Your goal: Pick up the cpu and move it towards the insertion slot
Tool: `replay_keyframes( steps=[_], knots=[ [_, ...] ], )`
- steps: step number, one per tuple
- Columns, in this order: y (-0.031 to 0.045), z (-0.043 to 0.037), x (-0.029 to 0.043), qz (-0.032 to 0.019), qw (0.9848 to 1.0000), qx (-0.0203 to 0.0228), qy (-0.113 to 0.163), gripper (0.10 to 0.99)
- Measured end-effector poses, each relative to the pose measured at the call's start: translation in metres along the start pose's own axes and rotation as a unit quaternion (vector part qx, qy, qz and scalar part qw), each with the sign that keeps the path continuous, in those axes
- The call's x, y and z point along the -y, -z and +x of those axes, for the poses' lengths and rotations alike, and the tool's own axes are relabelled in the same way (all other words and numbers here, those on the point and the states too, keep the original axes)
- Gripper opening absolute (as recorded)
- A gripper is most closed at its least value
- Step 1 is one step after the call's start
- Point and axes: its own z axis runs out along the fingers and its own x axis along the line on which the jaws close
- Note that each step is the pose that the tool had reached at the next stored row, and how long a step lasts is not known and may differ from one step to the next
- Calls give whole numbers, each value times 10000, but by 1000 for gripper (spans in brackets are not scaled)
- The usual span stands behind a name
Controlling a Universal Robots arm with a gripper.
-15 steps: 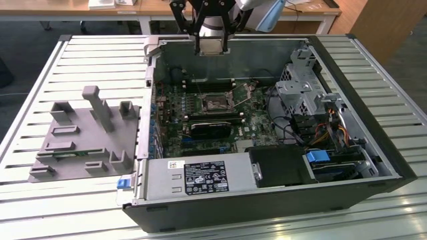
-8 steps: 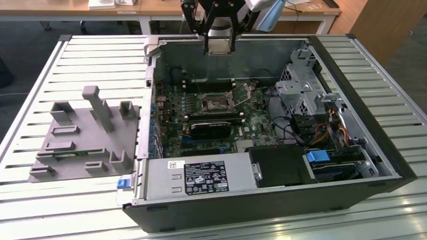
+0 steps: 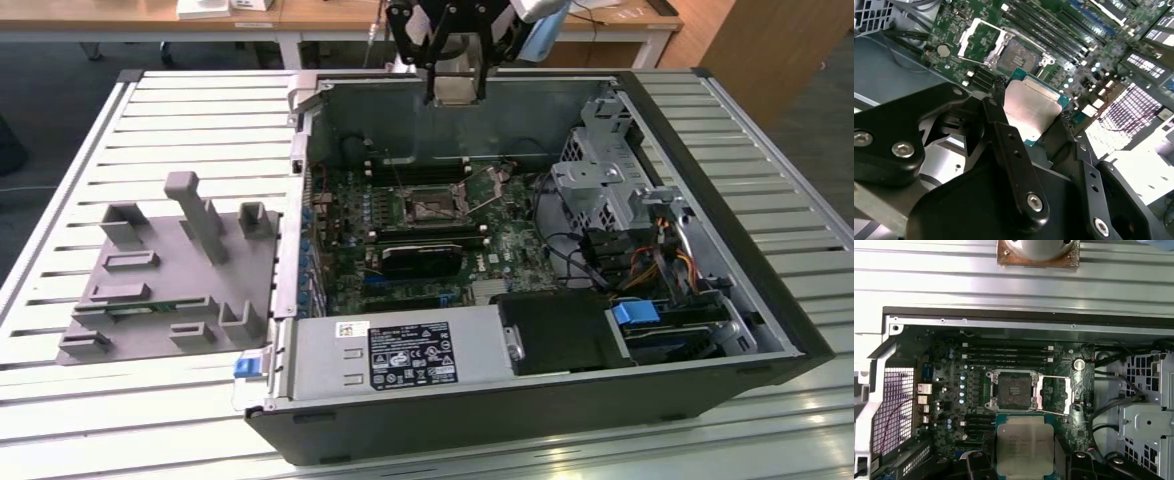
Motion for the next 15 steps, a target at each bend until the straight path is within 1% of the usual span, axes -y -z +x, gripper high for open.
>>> replay_keyframes(
  steps=[6,8,11,15],
  knots=[
    [-53,-44,-155,0,10000,0,0,541],
    [-70,-61,-195,1,10000,0,0,541],
    [-98,-70,-246,0,10000,0,1,541],
    [-136,-70,-293,0,10000,0,1,541]
  ],
)
